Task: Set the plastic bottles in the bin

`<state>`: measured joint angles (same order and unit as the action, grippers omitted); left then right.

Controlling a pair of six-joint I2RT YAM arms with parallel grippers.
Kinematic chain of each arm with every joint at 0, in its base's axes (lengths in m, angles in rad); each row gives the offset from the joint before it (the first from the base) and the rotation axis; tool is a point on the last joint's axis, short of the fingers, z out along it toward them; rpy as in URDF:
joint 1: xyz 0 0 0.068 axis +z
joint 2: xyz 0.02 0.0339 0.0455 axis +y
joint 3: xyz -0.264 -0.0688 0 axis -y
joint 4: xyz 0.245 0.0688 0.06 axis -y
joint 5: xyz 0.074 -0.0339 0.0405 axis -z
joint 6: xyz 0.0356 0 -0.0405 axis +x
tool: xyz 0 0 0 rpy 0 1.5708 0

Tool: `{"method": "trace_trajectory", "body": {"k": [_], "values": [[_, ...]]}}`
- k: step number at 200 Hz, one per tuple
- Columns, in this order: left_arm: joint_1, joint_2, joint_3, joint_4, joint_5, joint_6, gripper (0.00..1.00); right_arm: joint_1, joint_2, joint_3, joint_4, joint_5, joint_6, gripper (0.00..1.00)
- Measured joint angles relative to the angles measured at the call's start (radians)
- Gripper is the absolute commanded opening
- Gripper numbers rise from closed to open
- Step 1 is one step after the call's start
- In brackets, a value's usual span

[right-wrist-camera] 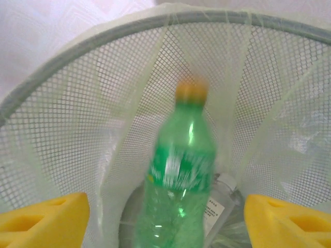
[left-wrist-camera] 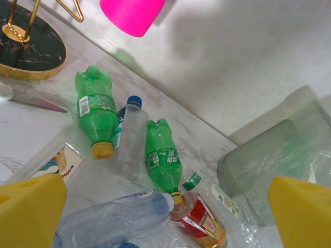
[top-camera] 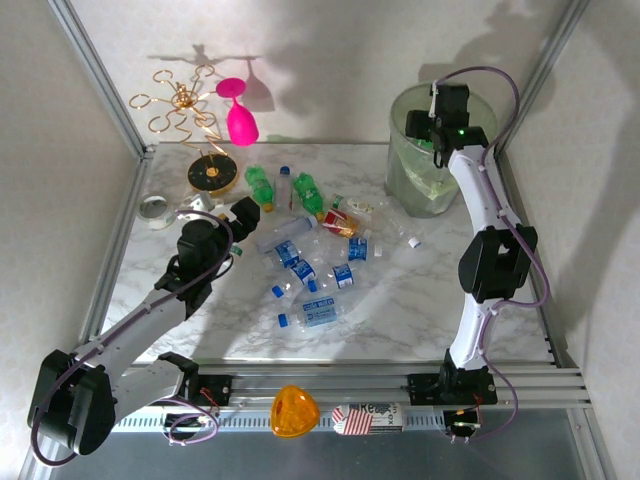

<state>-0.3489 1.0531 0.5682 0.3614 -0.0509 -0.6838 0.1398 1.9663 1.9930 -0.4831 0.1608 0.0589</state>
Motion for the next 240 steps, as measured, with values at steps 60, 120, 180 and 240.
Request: {"method": "trace_trajectory", "body": {"k": [60, 120, 180, 240], "values": [[0.000, 0.002, 0.000, 0.000, -0.022, 0.011, 1.00, 0.000, -0.097, -0.001, 0.003, -0.068, 0.015, 0.87], [0.021, 0.082, 0.038, -0.064, -0.059, 0.064, 1.00, 0.030, -0.340, -0.188, 0.145, -0.227, 0.100, 0.99], [0.053, 0.227, 0.129, -0.172, -0.074, 0.160, 1.00, 0.207, -0.446, -0.465, 0.246, -0.244, 0.171, 0.99], [0.095, 0.414, 0.159, -0.209, -0.063, 0.237, 1.00, 0.376, -0.471, -0.676, 0.283, -0.203, 0.279, 0.99]]}}
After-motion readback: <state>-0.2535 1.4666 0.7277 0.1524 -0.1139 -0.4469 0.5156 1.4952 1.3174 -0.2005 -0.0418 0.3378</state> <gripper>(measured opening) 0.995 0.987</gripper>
